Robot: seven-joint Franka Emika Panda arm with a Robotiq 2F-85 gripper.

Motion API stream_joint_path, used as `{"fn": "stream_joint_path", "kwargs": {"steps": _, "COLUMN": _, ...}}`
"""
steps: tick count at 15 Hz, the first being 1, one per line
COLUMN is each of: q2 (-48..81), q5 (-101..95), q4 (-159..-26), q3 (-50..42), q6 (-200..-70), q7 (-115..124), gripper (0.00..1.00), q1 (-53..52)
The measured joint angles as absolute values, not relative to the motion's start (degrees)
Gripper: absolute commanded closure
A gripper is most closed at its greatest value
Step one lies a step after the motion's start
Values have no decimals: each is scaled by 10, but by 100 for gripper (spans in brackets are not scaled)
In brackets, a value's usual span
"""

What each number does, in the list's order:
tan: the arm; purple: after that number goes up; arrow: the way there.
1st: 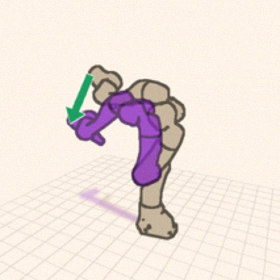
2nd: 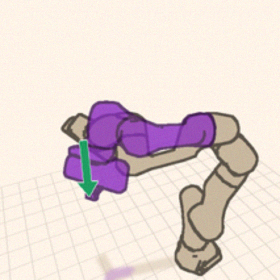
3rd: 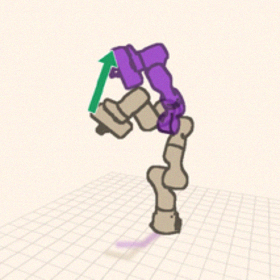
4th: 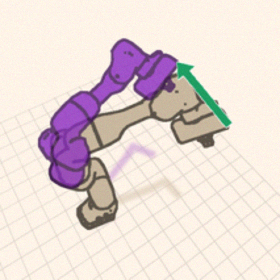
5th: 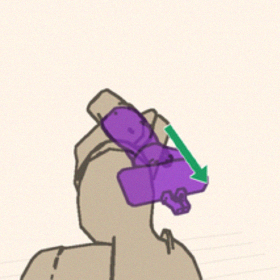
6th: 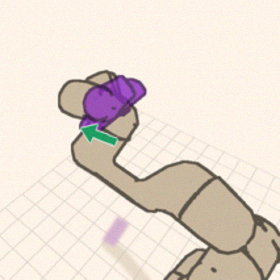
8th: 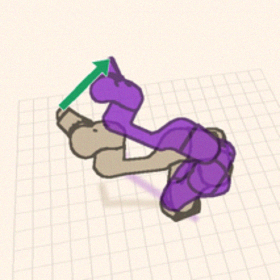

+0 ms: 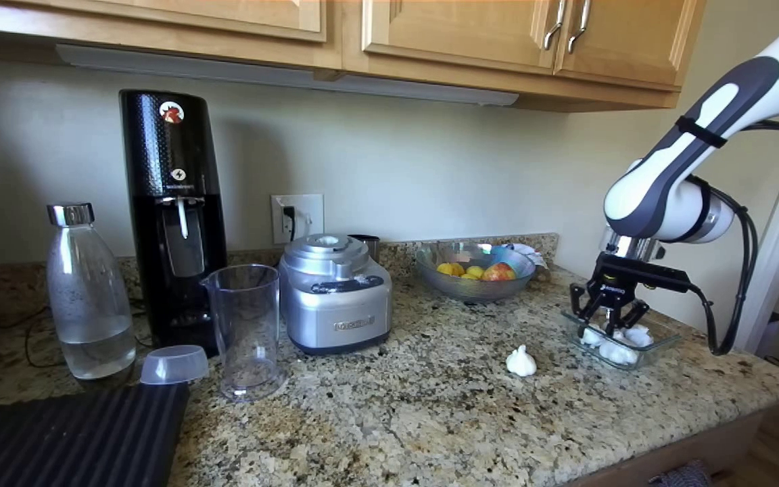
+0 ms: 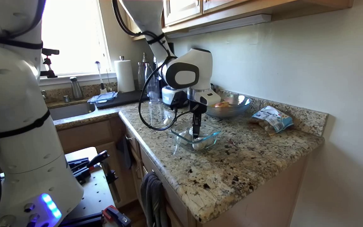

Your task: Remove the cloves of garlic from the glass bowl and put it on the counter

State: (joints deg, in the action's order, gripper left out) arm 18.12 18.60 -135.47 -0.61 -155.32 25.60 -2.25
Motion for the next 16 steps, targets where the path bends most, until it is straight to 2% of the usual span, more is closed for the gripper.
{"fn": "stream_joint_path", "kwargs": {"steps": 1, "q2": 181, "q5": 187, "q4": -1355, "q3": -6, "q6": -1553, "q7": 256, "gripper": 88, "q1": -23}}
{"fn": "stream_joint_path", "kwargs": {"steps": 2, "q2": 181, "q5": 188, "q4": -1355, "q3": -6, "q6": -1553, "q7": 256, "gripper": 86, "q1": -22}}
{"fn": "stream_joint_path", "kwargs": {"steps": 8, "q2": 166, "q5": 184, "q4": -1357, "q3": -12, "q6": -1552, "q7": 257, "gripper": 86, "q1": -23}}
{"fn": "stream_joint_path", "kwargs": {"steps": 16, "q2": 62, "q5": 92, "q4": -1392, "q3": -16, "q6": -1521, "q7": 309, "gripper": 86, "q1": -36}}
